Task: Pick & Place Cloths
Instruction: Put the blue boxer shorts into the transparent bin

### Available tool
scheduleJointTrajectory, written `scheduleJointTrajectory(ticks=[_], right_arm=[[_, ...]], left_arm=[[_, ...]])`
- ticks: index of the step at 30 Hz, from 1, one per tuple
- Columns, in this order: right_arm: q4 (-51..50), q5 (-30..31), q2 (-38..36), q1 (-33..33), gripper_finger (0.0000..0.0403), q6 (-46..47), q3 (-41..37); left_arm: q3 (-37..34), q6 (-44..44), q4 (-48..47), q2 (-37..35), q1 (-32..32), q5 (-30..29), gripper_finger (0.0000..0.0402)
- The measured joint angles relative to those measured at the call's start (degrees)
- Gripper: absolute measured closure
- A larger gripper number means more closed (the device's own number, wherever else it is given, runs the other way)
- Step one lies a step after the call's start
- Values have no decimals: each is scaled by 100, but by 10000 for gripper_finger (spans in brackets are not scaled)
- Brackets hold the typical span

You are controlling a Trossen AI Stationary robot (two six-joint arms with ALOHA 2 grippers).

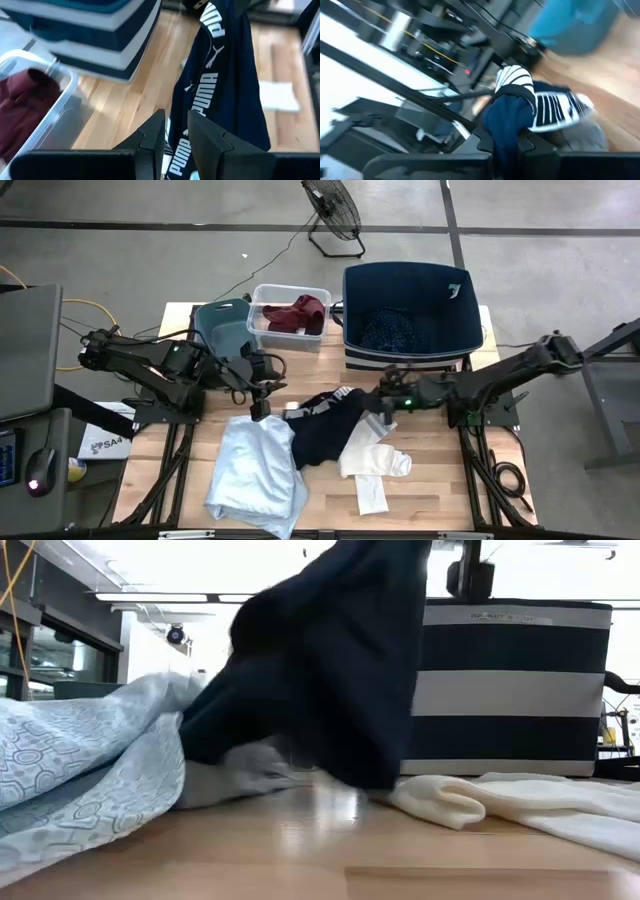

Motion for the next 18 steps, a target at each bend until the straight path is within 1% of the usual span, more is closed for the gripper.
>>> scheduleJointTrajectory(ticks=[2, 5, 8, 10, 14, 18], right_arm=[[0, 4, -300, 41, 398, -223, 0], [2, 4, -692, 99, 398, -479, 0], [6, 5, -1045, 142, 398, -733, 0], [15, 6, -1261, 145, 398, -888, 0], [136, -149, -1600, 143, 398, -1102, 0], [645, -718, -1864, 143, 398, -1443, -2]], left_arm=[[0, 36, 303, 0, 0, -37, 321], [1, 351, 786, 26, 0, -106, 318], [9, 443, 1273, 125, 2, -104, 303], [9, 463, 1636, 237, 2, -110, 283], [9, 481, 2232, 514, 4, -290, 227], [9, 491, 2790, 833, 7, -319, 174]])
